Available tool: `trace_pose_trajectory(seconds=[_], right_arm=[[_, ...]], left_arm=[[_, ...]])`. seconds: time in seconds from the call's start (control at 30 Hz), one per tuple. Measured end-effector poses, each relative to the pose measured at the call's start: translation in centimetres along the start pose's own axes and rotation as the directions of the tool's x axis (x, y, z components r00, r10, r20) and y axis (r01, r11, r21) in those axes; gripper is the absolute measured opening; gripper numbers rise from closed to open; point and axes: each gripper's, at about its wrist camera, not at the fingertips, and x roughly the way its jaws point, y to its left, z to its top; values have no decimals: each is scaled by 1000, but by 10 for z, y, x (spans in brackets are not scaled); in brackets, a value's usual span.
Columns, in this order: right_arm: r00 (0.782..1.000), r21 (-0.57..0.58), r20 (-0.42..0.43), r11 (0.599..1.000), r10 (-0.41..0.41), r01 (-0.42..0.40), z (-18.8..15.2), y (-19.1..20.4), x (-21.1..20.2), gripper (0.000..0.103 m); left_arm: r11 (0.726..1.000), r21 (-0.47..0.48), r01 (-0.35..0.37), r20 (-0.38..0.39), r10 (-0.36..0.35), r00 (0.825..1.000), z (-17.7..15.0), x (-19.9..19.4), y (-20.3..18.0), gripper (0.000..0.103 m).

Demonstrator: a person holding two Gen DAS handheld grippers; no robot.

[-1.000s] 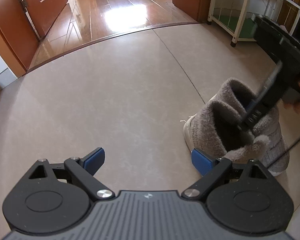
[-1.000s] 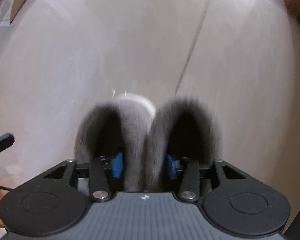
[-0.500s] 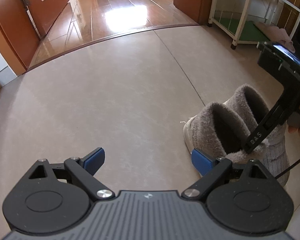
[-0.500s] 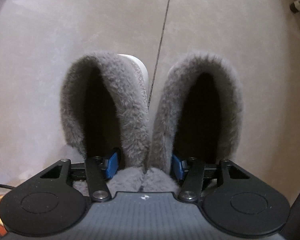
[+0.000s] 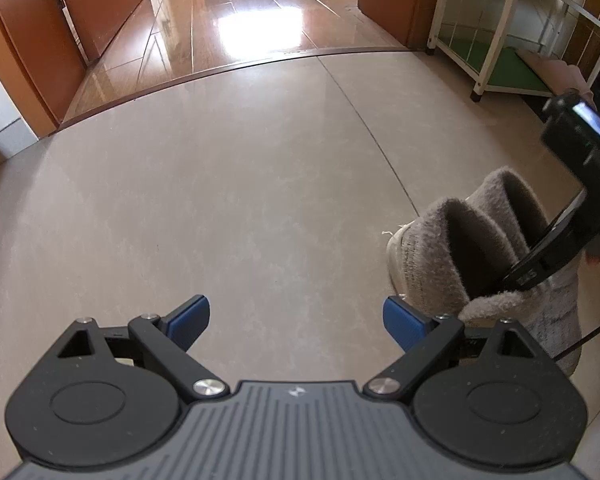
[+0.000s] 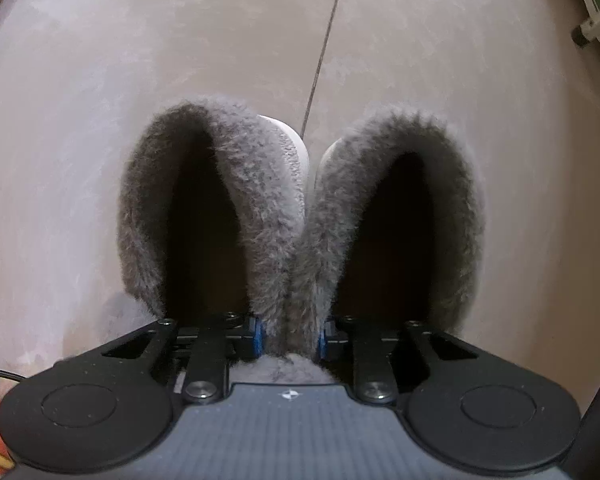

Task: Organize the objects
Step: 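Carry the grey slippers with the right gripper onto the shelf beside the slides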

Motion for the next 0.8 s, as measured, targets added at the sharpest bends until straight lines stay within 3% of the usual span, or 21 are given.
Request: trace_pose_trajectory(seconds=[0.37, 0.8], right_arm=[[991, -57, 123, 996, -60, 68, -7, -61, -36, 25], [953, 148, 263, 983, -148, 112, -13, -216, -83, 24]], left_arm=[[998, 63, 27, -29, -25, 999, 16, 11, -23, 93], [963, 244, 113, -76, -97, 992, 71, 47, -110, 93]])
